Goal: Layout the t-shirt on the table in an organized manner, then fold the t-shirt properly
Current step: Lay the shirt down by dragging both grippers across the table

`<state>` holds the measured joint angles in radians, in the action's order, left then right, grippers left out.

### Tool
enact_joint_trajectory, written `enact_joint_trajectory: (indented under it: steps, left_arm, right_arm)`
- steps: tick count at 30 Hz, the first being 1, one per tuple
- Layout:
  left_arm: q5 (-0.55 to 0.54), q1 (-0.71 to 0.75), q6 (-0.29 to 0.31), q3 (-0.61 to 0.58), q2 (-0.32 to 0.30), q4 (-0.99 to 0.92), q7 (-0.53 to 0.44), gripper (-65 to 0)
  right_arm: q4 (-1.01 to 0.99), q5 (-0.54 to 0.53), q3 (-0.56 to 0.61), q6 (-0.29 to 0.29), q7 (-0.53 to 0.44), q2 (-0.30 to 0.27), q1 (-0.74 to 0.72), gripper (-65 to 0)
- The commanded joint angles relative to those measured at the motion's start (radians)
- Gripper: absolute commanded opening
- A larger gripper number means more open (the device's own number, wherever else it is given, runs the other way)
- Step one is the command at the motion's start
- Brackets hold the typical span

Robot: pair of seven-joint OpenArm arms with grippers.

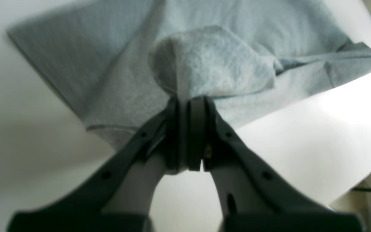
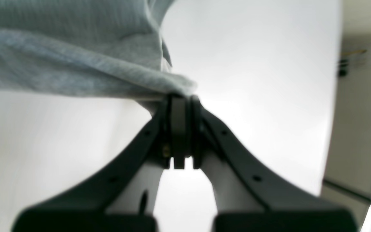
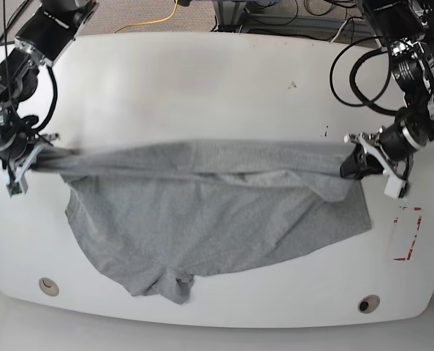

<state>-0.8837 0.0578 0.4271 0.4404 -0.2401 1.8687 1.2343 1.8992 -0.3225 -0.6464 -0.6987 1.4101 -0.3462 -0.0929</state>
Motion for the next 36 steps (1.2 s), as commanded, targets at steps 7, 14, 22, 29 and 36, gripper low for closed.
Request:
enact_joint_trajectory:
  steps: [7, 14, 22, 29, 36]
  left_arm:
    - [-0.018, 0.216, 0.002, 0.079, -0.063, 0.013, -0.032, -65.0]
    - [-0.009, 0.327, 0.002, 0.081, -0.094, 0.010, -0.032, -65.0]
    - [-0.009, 0.357, 0.002, 0.081, -0.138, -0.048, -0.032, -65.0]
    - [-0.010, 0.382, 0.002, 0.081, -0.167, -0.082, -0.032, -65.0]
    - [-0.010, 0.402, 0.002, 0.076, -0.172, -0.082, -0.032, -64.6]
  right_arm:
    - [0.027, -0.023, -0.026, 0.001, -0.090, 0.055, 0.252, -65.0]
    - [0.021, -0.016, -0.022, 0.001, -0.179, 0.075, 0.353, -65.0]
    - [-0.073, -0.016, -0.026, 0.001, -0.194, 0.075, 0.393, -65.0]
    - [-0.135, -0.014, -0.028, 0.001, -0.243, 0.071, 0.433, -65.0]
    - [-0.154, -0.014, -0.029, 0.001, -0.269, 0.075, 0.463, -48.8]
